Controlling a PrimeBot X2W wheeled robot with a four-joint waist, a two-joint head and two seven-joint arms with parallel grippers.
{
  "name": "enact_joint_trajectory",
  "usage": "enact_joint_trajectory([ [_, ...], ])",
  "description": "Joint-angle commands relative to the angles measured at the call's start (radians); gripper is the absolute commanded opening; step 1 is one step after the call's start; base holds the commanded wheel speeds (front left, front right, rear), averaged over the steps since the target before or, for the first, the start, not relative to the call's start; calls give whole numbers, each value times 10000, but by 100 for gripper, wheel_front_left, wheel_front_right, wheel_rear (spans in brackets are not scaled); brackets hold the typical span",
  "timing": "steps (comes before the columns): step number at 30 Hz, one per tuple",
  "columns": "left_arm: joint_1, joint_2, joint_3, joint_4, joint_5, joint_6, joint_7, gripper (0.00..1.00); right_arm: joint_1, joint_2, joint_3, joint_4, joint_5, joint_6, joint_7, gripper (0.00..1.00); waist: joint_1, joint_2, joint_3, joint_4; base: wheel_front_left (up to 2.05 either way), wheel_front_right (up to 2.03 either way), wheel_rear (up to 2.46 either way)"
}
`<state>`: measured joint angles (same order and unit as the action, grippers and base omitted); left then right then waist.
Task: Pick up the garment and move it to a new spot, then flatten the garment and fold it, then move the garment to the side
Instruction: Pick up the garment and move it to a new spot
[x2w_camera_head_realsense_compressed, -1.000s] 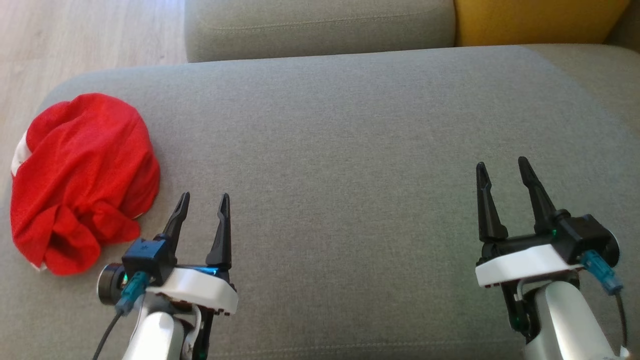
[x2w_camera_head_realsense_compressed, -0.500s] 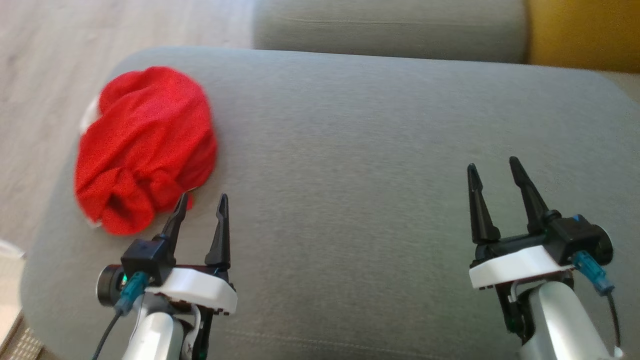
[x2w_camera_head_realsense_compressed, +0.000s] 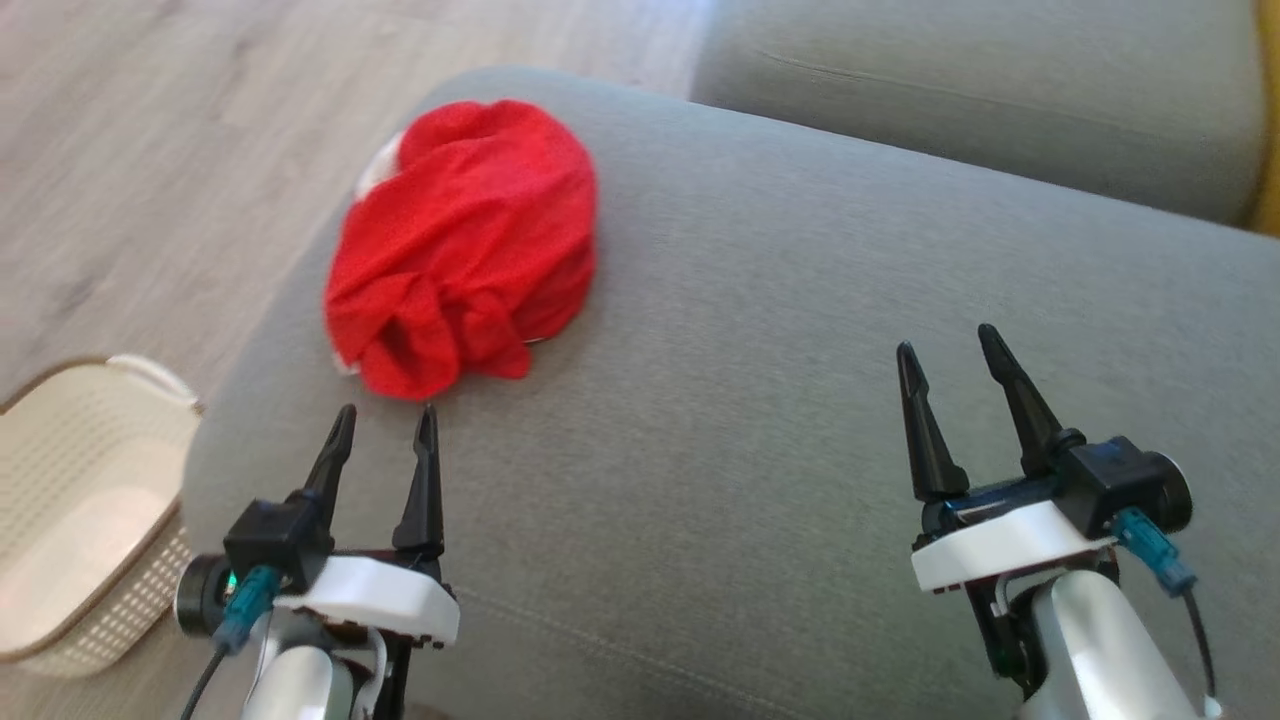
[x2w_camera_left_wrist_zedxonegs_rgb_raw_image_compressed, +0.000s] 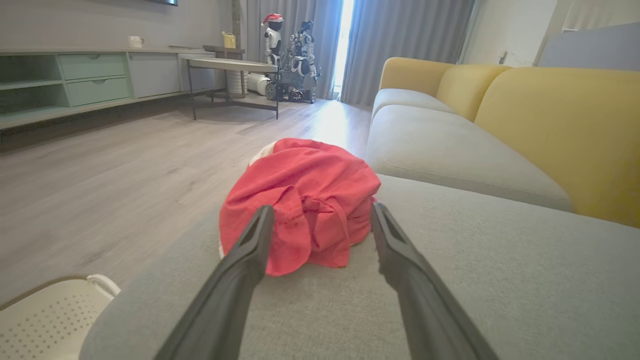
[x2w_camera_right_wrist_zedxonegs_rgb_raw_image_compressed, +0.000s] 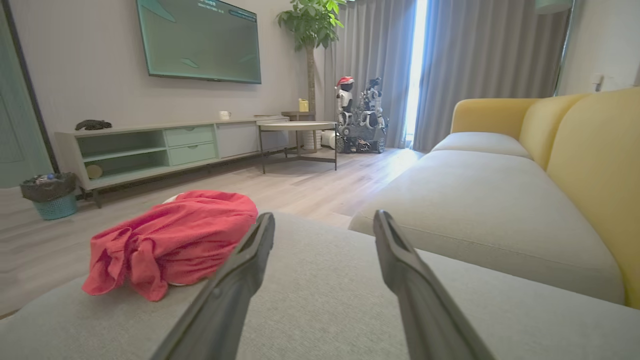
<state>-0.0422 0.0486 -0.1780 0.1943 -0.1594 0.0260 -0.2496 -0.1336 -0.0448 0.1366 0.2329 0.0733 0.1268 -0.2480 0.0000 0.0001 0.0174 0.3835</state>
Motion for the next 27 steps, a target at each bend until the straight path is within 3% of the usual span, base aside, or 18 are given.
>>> enact_joint_trajectory([
  [1, -316, 17, 411, -418, 116, -1, -122, 100, -264, -54, 252, -309, 33, 39, -87, 100, 0, -1, -75, 450, 0, 0, 0],
  [12, -130, 17, 424, -441, 222, -12, -122, 100, -180, -54, 356, -254, 250, 39, -94, 100, 0, -1, -153, 965, 0, 0, 0],
  [27, -554, 18, 1169, -679, 356, -116, -122, 100, -205, -54, 242, -489, 84, 39, -63, 100, 0, -1, 318, 180, 0, 0, 0],
])
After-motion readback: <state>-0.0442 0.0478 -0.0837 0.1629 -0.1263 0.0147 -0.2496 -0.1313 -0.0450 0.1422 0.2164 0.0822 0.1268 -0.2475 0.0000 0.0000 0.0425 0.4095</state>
